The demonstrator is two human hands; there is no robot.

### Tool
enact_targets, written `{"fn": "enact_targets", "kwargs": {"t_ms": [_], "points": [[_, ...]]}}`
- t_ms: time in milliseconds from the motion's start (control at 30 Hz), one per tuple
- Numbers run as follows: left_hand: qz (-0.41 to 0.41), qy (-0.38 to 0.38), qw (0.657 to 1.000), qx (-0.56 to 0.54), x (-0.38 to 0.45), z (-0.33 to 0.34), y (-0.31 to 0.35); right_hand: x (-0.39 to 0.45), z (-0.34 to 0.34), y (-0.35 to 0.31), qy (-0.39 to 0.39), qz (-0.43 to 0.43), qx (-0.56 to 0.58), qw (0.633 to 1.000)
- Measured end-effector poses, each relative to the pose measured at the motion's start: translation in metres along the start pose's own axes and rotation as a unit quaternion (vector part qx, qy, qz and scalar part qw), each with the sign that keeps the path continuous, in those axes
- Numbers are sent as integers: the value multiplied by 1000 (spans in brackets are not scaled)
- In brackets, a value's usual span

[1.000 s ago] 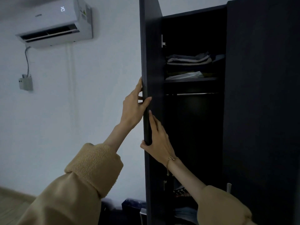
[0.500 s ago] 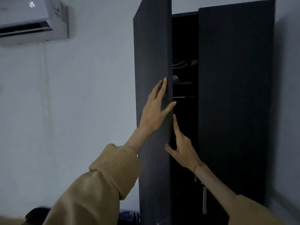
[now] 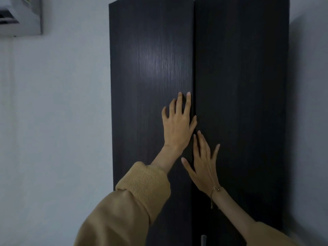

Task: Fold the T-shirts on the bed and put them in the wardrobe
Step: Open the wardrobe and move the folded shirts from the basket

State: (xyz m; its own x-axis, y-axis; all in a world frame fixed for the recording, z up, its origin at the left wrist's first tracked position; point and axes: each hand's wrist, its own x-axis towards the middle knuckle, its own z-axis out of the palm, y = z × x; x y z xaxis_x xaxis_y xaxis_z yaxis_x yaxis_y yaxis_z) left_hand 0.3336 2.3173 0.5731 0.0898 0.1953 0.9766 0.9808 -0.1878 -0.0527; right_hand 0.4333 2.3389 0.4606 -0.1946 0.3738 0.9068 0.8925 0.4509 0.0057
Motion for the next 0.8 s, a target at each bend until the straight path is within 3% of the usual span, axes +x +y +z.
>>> {"fn": "enact_targets", "kwargs": {"t_ms": [200, 533, 800], "points": [[12, -1, 997, 74, 10, 51, 5, 13, 39, 33, -5, 19, -65, 998], [34, 5, 999, 21, 5, 124, -20, 20, 78, 57, 66, -31, -151, 986], [45, 51, 998, 16, 4, 129, -19, 22, 86, 58, 95, -26, -163, 982]]}}
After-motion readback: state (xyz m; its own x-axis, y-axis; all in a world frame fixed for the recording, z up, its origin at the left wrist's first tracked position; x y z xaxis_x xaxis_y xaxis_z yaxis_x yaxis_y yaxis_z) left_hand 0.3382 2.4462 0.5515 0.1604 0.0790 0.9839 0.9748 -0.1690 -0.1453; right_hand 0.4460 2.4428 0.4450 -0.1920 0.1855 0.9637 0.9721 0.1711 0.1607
